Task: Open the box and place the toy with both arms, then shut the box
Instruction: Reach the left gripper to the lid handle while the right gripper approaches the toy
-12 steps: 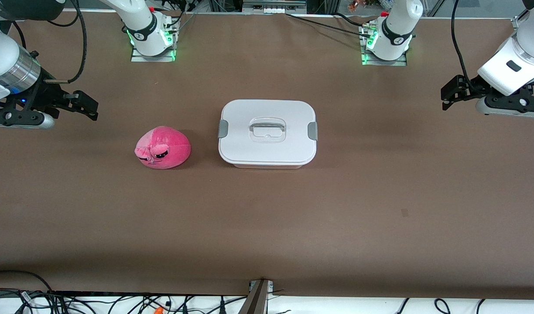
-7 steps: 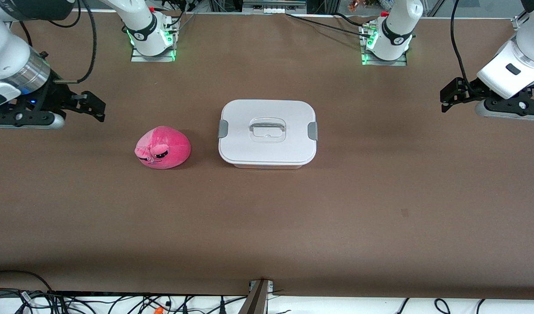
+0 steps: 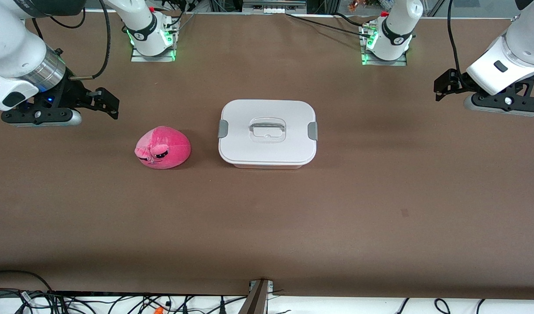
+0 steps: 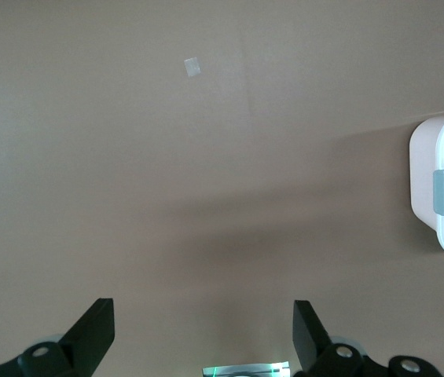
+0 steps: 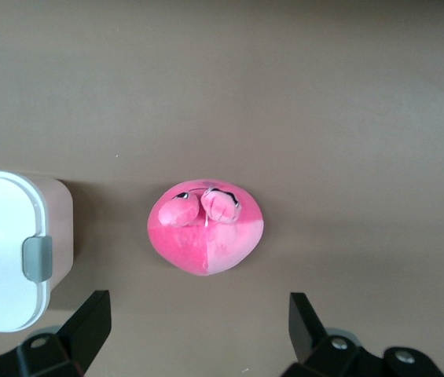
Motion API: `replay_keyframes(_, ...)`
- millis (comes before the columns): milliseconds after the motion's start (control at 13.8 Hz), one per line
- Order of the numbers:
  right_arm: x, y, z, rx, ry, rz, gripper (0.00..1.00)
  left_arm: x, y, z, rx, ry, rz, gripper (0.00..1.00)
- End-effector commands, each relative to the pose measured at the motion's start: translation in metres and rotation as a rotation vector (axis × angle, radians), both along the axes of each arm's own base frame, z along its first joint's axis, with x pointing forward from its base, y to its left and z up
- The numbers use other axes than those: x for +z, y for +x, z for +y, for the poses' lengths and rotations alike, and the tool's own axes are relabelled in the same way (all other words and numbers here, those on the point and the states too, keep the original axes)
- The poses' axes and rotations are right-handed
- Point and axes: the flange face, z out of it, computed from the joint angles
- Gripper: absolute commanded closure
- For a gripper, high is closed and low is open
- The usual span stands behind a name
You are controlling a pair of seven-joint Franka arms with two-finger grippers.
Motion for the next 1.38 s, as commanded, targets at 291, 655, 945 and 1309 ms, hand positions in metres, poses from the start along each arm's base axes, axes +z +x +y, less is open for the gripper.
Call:
replay_keyframes(291,-0.003,-0.022,0.024,0.045,-0.013,0.09,0.0,-0.033,-0.008,-0.115,-0.428,-0.06,0.097,0.0)
replay_keyframes(655,-0.004,-0.016,0.024,0.037,0.005,0.068,0.0,-0.073,-0.016,-0.221,-0.854,-0.289,0.082,0.0)
replay_keyframes(945,-0.005,-0.016,0.017,0.026,0.003,0.078,0.0,-0.121,-0.019,-0.297,-1.138,-0.35,-0.013,0.0)
replay_keyframes(1309,-0.008,-0.013,0.01,0.028,0.001,0.085,0.0,-0.191,-0.059,-0.358,-1.259,-0.291,-0.221,0.0)
